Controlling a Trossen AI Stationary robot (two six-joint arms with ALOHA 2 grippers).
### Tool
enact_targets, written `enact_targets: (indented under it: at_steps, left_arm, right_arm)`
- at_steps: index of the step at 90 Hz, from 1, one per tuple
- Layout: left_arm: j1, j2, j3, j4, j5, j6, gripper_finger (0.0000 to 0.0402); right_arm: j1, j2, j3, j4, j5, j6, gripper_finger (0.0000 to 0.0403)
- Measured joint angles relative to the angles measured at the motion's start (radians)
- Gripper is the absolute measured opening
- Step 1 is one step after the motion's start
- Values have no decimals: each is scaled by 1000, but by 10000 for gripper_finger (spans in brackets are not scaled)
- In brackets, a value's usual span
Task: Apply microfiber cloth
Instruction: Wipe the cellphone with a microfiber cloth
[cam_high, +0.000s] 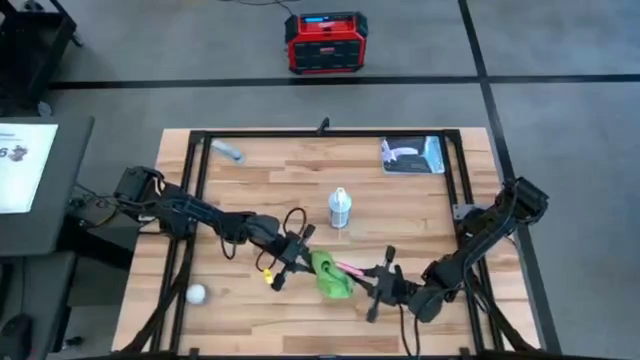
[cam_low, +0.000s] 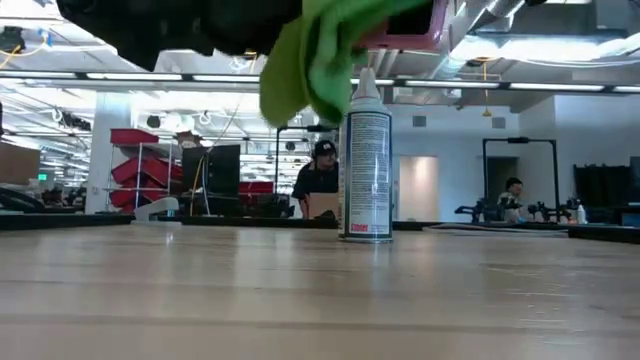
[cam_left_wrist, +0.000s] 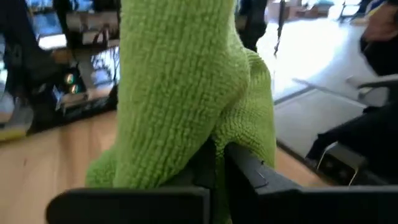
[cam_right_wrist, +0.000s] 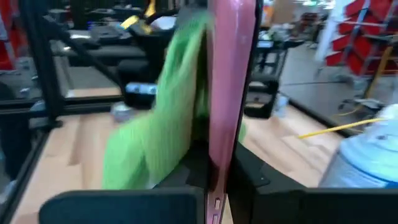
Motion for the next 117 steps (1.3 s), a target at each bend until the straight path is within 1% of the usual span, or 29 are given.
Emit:
enact_targets:
  at_steps: [12,24,37,47,57,64,69,73,78,84,89,95,100,103,117]
  left_arm:
    - [0,0,0,-95,-45,-25,0]
    - [-1,0,0,-158,-115,-39,0]
    - [4,0,0,-216,-187,-43,0]
    - [12,0,0,-250,-205,-62,0]
    - [14,0,0,-285,-218,-82,0]
    - [14,0,0,-294,-227,-90,0]
    - [14,0,0,-281,-229,-91,0]
    - [14,1,0,-247,-227,-75,0]
    - [6,1,0,-167,-204,-44,0]
    - [-5,1,0,-41,-144,1,0]
    - [-8,1,8,25,-118,35,0]
    - [-11,1,19,67,-110,79,0]
    - [-11,-8,31,77,-110,108,0]
    - [-11,-14,35,77,-110,119,0]
    - [-10,-42,42,79,-114,141,0]
  right_arm:
    - [0,0,1,45,30,-47,13]
    - [0,0,1,92,25,-101,13]
    - [0,0,1,96,17,-103,13]
    - [1,0,1,109,17,-109,14]
    - [1,0,1,148,12,-147,14]
    - [-1,0,1,159,-10,-154,14]
    - [-7,0,1,161,-44,-147,14]
    - [-15,0,1,148,-71,-112,14]
    - [-31,-1,1,99,-118,-46,14]
    - [-51,0,1,14,-162,57,14]
    - [-65,0,1,-39,-207,144,15]
    - [-74,0,1,-96,-258,228,15]
    - [-81,0,1,-125,-337,280,15]
    - [-84,1,1,-140,-367,303,15]
    - [-85,0,1,-147,-357,310,15]
